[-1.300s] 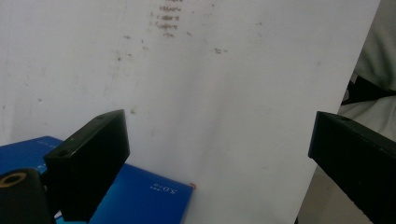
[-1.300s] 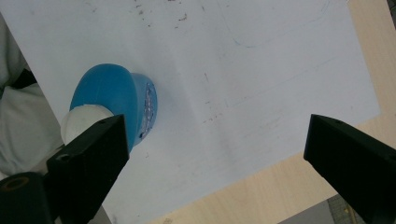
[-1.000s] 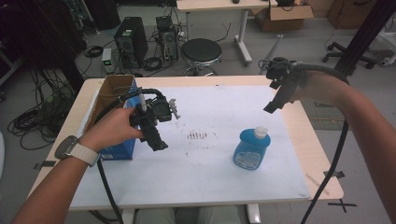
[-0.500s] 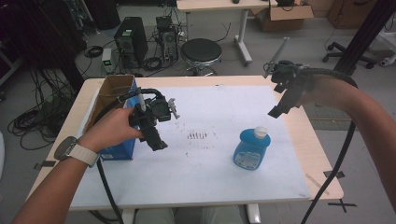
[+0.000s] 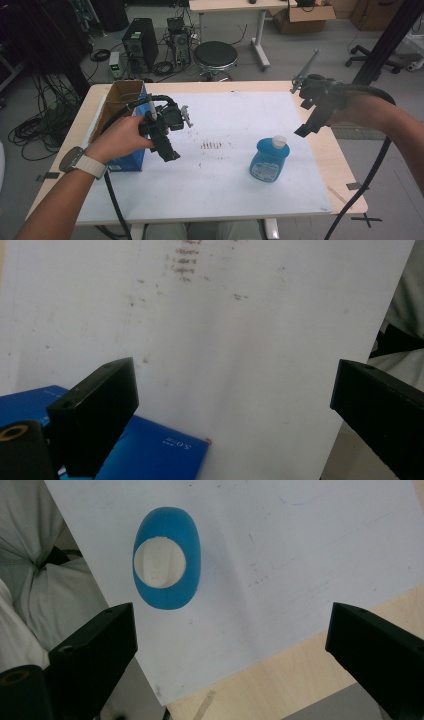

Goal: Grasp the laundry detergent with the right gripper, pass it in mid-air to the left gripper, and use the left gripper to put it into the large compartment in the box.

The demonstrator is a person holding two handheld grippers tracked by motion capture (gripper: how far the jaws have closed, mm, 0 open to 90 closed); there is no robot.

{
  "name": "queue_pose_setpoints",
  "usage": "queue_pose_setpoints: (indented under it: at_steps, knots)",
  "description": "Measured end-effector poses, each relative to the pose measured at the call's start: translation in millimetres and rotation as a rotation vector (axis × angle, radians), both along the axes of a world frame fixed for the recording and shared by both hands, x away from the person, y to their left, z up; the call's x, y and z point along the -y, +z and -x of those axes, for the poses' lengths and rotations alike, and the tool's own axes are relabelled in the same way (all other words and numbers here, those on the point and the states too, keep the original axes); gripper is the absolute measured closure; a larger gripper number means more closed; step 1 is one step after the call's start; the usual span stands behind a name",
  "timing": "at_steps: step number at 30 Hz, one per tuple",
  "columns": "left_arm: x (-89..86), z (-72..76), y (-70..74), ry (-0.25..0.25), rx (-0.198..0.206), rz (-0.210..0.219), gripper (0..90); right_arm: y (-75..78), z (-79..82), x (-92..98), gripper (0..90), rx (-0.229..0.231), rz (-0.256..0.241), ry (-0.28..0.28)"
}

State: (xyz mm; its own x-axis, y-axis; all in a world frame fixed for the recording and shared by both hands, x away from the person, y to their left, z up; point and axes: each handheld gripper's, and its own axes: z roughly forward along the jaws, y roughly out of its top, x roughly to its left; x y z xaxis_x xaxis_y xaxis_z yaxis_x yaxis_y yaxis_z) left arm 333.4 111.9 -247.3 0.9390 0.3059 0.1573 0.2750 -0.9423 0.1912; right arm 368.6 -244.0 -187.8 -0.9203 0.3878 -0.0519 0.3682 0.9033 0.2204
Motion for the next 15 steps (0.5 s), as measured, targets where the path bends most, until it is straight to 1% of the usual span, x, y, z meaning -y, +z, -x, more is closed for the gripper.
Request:
queue_pose_setpoints:
  at_steps: [6,10,15]
  knots:
    - [1.5,-0.9,-1.0,-0.003,0.000,0.000,5.7,-3.1,9.0,4.5,5.8,-0.008,-0.010,-0.009]
    - [2.9,-0.8,-1.4,-0.004,0.001,0.001,5.7,-4.6,12.0,5.6,5.7,-0.012,-0.018,-0.010]
    - [3.1,-0.4,-1.1,-0.002,0.002,0.001,5.8,-10.0,18.4,5.4,5.8,-0.022,-0.031,0.000]
